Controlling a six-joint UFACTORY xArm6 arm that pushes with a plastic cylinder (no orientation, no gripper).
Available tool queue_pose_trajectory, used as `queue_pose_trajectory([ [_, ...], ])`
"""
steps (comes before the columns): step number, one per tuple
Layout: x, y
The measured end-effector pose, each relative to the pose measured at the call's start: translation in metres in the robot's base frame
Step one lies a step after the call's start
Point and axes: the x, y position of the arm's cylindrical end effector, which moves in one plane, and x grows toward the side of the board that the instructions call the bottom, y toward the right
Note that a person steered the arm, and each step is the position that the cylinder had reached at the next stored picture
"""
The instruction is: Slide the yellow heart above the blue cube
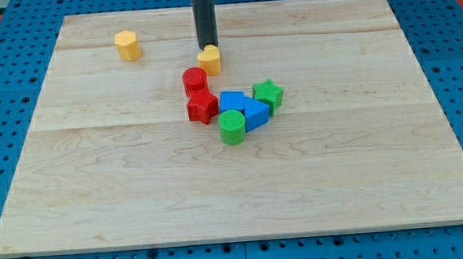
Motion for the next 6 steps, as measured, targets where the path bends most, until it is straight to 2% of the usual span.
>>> queue_pose_trajectory([
  [1,-0.008,-0.031],
  [2,-0.002,-0.031],
  [3,0.018,0.001],
  [5,0.061,0.024],
  [6,0.065,0.028],
])
